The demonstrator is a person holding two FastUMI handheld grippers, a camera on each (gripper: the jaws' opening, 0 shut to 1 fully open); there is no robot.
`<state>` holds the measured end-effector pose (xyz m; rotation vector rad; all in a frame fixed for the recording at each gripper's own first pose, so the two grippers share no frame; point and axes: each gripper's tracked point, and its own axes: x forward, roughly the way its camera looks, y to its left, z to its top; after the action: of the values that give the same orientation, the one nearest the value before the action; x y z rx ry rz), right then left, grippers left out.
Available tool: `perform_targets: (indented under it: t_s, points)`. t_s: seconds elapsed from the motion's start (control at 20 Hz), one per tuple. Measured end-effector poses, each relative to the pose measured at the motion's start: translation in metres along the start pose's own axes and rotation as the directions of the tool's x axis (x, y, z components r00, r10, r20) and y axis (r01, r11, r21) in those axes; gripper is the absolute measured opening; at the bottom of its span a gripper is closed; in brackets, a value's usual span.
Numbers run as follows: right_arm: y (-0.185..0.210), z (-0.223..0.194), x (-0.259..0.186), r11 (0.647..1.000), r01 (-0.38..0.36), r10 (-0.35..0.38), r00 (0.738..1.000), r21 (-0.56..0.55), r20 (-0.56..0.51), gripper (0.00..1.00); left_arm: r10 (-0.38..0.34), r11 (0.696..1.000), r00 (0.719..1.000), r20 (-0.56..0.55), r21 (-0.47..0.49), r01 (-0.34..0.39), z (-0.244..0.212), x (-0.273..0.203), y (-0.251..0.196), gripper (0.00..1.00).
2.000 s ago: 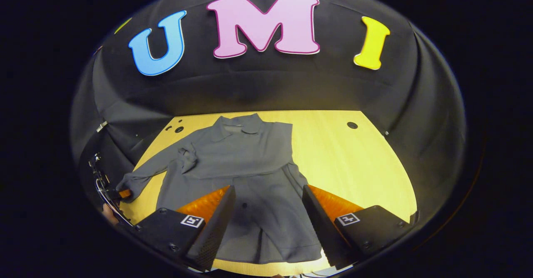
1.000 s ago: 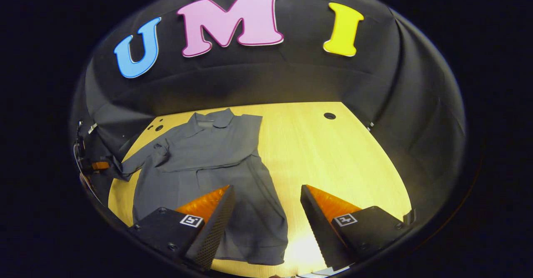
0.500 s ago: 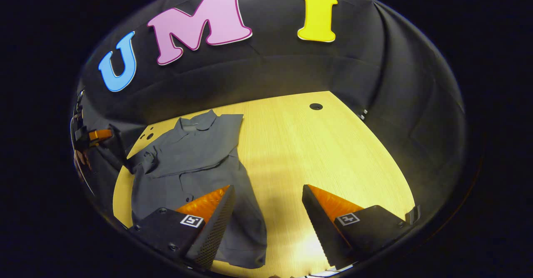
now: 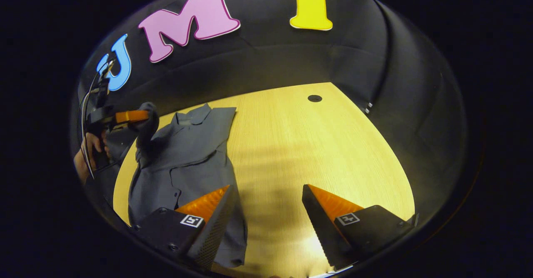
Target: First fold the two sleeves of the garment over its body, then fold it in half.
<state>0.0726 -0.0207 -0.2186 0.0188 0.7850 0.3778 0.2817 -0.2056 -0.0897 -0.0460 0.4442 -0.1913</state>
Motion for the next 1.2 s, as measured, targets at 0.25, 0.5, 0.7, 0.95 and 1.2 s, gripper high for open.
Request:
perform_targets:
  t_s: [0.25, 0.5, 0.7, 0.95, 1.2]
  points:
    - [-0.005, -0.003, -0.002, 1.0, -0.022, 0.022, 1.0, -0.01, 0.001, 1.0, -0.03, 0.997, 0.997, -0.077, 0.07, 0.036, -0.024, 0.034, -0.068, 0.09]
    - [-0.007, -0.013, -0.006, 0.997, -0.042, 0.042, 0.999, -0.07, -0.006, 0.99, -0.045, 0.995, 0.992, -0.118, 0.08, 0.054, -0.038, 0.046, -0.099, 0.29]
    - [-0.004, -0.024, -0.01, 0.996, -0.034, 0.032, 0.999, -0.081, -0.025, 1.0, -0.074, 0.993, 0.995, -0.062, 0.083, 0.08, -0.033, 0.025, -0.092, 0.7]
    - [0.028, -0.037, -0.015, 0.999, -0.032, 0.031, 0.998, -0.027, -0.047, 1.0, -0.027, 0.991, 0.999, -0.032, 0.127, 0.031, -0.057, -0.049, -0.018, 0.97]
    - [0.068, -0.066, -0.012, 0.999, -0.042, 0.041, 0.994, -0.01, -0.106, 0.99, 0.032, 0.992, 0.994, -0.107, 0.121, -0.019, -0.135, -0.14, 0.061, 0.99]
